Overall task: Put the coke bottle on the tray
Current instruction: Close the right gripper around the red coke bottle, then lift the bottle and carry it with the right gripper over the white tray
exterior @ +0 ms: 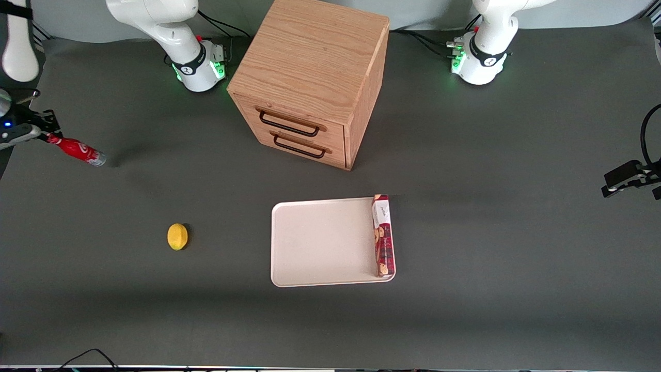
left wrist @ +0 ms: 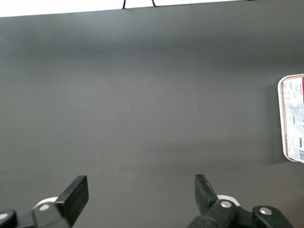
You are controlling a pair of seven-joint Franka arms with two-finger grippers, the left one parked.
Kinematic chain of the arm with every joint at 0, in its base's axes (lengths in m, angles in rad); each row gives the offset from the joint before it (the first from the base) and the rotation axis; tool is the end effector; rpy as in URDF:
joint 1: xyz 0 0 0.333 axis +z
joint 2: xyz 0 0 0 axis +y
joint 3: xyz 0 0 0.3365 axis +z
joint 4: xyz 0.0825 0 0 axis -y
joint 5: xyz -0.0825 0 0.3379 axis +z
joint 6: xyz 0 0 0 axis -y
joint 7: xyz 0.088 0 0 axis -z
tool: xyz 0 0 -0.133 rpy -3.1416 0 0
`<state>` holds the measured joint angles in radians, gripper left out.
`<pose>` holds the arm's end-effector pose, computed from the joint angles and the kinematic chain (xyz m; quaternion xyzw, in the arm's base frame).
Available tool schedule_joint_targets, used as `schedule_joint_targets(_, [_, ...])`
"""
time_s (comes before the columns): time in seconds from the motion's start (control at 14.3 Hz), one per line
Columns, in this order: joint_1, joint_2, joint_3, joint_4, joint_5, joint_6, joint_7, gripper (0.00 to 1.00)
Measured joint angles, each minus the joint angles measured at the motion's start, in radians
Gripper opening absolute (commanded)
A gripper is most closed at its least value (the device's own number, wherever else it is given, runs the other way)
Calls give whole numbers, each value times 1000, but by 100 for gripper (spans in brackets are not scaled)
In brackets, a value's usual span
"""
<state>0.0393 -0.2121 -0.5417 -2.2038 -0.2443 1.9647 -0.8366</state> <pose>0.3720 -0.2408 0.4675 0.9732 0.2213 -0.0551 0.0293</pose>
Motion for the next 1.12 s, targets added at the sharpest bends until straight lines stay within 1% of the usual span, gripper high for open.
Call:
schedule_joint_targets(0.14, [4, 1, 121, 190, 51, -205, 55, 0])
schedule_joint_targets(0.28, [8, 18, 248, 372, 104, -383, 164, 0])
schedule_joint_targets(0.42, [12, 77, 364, 565, 170, -538, 297, 0])
schedule_joint_targets(0.56, [18, 179, 462, 754, 232, -639, 441, 0])
schedule_joint_targets(0.7, [33, 307, 567, 908, 250, -673, 617, 0])
schedule_joint_targets(0.84, [44, 437, 703, 1007, 253, -660, 872, 0])
schedule_joint_targets(0.98, [58, 555, 832, 1047, 245, -580, 1138, 0])
schedule_joint_targets(1.12, [88, 658, 900, 1057, 201, -479, 1350, 0])
